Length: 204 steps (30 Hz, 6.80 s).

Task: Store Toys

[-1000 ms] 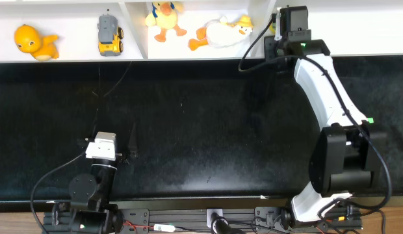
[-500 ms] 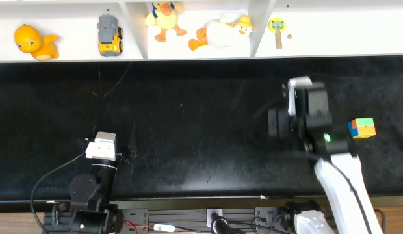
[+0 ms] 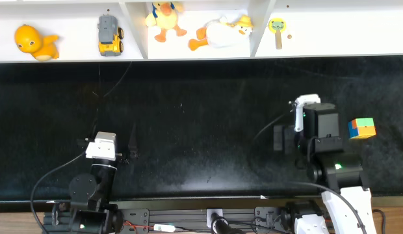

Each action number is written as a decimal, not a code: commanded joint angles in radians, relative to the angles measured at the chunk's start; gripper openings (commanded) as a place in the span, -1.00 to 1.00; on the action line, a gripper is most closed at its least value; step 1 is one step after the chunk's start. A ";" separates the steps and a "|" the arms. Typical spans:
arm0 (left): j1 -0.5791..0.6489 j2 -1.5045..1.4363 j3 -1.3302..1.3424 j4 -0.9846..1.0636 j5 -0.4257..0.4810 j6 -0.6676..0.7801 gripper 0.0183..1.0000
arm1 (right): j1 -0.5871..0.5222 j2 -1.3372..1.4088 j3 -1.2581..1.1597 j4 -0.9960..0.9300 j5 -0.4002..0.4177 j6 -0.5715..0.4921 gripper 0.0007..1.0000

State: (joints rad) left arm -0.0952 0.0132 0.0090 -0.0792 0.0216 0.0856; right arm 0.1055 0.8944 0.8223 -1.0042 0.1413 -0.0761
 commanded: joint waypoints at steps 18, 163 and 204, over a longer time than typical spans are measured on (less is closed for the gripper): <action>-0.003 -0.010 -0.001 -0.004 -0.005 0.015 1.00 | -0.939 0.323 -0.005 0.408 -0.290 -0.639 1.00; -0.003 -0.010 -0.001 -0.004 -0.005 0.016 1.00 | -0.114 -0.892 -0.819 0.933 -0.116 -0.039 0.99; -0.003 -0.010 -0.001 -0.004 -0.005 0.015 1.00 | -0.123 -0.890 -0.818 0.929 -0.115 -0.036 0.99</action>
State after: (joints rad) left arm -0.0952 0.0128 0.0090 -0.0792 0.0216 0.0856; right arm -0.0132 0.0120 0.0181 -0.0792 0.0299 -0.1089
